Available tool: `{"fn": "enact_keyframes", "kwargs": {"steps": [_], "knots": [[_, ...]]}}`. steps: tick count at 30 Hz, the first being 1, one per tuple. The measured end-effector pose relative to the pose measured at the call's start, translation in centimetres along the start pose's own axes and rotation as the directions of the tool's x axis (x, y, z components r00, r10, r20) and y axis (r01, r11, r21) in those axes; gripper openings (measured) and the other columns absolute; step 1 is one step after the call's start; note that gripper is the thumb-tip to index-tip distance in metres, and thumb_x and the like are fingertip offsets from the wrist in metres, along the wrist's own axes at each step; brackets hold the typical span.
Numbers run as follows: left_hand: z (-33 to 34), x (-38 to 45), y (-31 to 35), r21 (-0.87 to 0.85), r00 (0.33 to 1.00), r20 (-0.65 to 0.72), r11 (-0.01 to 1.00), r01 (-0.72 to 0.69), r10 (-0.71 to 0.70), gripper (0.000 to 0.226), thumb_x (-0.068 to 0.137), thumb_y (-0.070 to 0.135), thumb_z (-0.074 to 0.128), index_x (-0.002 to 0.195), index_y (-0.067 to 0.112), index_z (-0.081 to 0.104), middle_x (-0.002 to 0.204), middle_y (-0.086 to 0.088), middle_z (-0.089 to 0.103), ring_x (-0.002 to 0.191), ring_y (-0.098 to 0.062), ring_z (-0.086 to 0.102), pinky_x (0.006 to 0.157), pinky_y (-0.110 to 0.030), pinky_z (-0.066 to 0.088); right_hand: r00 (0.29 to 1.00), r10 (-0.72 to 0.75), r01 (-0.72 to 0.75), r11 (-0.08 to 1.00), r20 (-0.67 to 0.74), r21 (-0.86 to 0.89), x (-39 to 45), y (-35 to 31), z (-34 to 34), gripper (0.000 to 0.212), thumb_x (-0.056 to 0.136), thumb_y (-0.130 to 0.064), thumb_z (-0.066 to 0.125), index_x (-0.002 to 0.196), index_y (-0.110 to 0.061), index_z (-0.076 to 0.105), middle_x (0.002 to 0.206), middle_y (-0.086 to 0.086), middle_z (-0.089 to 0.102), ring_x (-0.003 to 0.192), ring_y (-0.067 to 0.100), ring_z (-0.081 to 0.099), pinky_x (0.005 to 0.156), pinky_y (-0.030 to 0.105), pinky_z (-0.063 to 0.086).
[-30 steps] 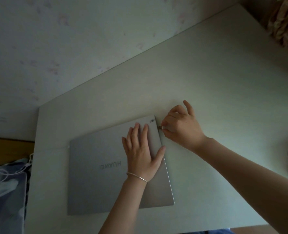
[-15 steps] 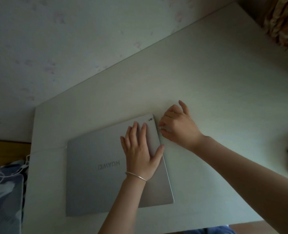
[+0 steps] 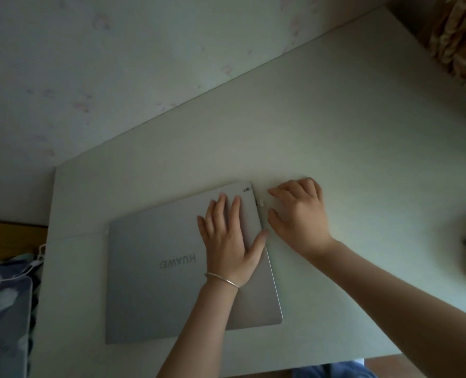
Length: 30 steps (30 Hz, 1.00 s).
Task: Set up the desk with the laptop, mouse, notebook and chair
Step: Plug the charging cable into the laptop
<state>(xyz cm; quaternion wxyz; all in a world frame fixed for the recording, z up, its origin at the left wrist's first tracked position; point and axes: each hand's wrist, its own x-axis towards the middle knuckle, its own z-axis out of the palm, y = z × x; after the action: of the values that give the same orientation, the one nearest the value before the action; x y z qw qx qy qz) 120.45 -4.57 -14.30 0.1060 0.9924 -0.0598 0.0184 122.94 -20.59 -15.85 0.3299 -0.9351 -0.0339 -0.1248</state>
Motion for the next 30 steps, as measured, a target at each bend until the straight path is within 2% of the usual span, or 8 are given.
{"fn": "enact_keyframes", "kwargs": {"steps": [4, 7, 15, 30], "knots": [[0.0, 0.0, -0.1, 0.009, 1.0, 0.007, 1.0, -0.009, 0.009, 0.07, 0.083, 0.054, 0.04, 0.143, 0.018, 0.036, 0.151, -0.012, 0.03, 0.138, -0.035, 0.022, 0.112, -0.058, 0.012, 0.999, 0.002, -0.001, 1.0, 0.044, -0.026, -1.6, -0.8, 0.1, 0.035, 0.081, -0.031, 0.047, 0.105, -0.019, 0.07, 0.118, 0.009, 0.061, 0.109, 0.033, 0.046, 0.102, 0.052, 0.032], [0.3, -0.1, -0.2, 0.053, 1.0, 0.016, 0.999, -0.007, 0.006, 0.064, 0.088, 0.049, 0.035, 0.143, 0.018, 0.036, 0.152, -0.013, 0.029, 0.138, -0.035, 0.023, 0.111, -0.059, 0.015, 0.996, 0.018, -0.014, 0.999, 0.088, -0.043, -2.1, -1.3, 0.3, 0.041, 0.082, -0.032, 0.04, 0.11, -0.018, 0.067, 0.127, 0.009, 0.058, 0.118, 0.033, 0.043, 0.108, 0.052, 0.023], [0.8, -0.2, -0.3, 0.116, 1.0, 0.026, 0.993, -0.014, 0.011, 0.061, 0.09, 0.046, 0.031, 0.145, 0.019, 0.033, 0.152, -0.014, 0.029, 0.138, -0.036, 0.025, 0.11, -0.06, 0.016, 0.985, 0.025, -0.005, 0.993, 0.17, -0.117, -2.2, -1.5, 0.2, 0.045, 0.081, -0.038, 0.039, 0.114, -0.021, 0.065, 0.133, 0.011, 0.053, 0.127, 0.034, 0.038, 0.108, 0.058, 0.019], [1.1, -0.2, -0.4, 0.128, 1.0, 0.025, 0.992, -0.012, 0.008, 0.061, 0.091, 0.046, 0.03, 0.145, 0.019, 0.033, 0.152, -0.014, 0.029, 0.138, -0.036, 0.024, 0.11, -0.061, 0.016, 0.983, -0.017, 0.038, 0.993, 0.182, -0.111, -2.0, -1.9, 0.2, 0.045, 0.081, -0.039, 0.035, 0.109, -0.022, 0.066, 0.128, 0.005, 0.052, 0.133, 0.028, 0.031, 0.11, 0.06, 0.011]]}}
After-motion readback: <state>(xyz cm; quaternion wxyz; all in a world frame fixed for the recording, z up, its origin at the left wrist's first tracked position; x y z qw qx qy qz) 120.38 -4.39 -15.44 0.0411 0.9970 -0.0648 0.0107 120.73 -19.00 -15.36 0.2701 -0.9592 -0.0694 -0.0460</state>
